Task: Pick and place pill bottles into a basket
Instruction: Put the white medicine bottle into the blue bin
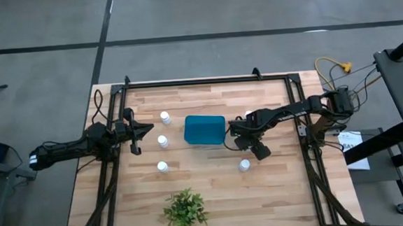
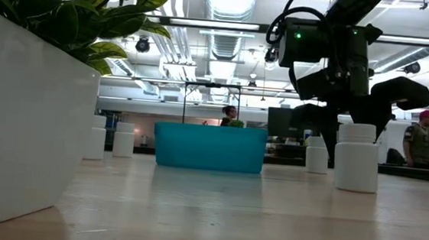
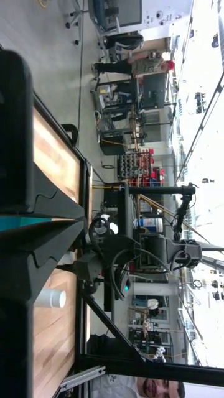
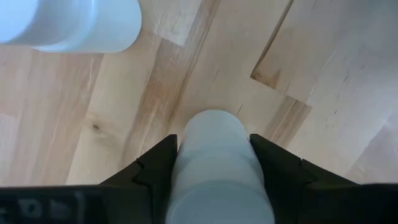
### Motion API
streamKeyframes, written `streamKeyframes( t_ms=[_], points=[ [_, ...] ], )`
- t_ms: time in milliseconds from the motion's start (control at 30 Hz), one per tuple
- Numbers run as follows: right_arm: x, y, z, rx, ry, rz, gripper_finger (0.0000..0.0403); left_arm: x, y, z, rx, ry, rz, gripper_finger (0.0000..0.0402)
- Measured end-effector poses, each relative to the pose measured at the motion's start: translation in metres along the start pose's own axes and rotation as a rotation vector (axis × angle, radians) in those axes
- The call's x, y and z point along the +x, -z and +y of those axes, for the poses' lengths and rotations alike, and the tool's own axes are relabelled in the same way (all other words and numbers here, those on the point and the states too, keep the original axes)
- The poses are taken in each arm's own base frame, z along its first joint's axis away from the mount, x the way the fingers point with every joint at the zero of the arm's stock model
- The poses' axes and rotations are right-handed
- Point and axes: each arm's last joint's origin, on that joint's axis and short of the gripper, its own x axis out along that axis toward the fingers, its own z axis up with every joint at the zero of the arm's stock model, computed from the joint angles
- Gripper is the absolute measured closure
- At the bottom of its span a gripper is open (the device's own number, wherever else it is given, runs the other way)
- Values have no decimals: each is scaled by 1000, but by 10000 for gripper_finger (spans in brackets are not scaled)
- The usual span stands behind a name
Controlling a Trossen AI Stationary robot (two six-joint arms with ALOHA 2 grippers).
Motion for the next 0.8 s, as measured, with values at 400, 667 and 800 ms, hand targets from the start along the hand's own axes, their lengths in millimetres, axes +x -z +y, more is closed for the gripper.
streamKeyframes(
  t_ms=[400,667,800],
  points=[
    [-18,-10,-2,-4,9,-8,236,0,0,0,0,0,0,402],
    [-41,-22,-8,-2,78,-32,236,0,0,0,0,0,0,402],
    [-58,-31,-9,-4,97,-63,236,0,0,0,0,0,0,402]
  ],
)
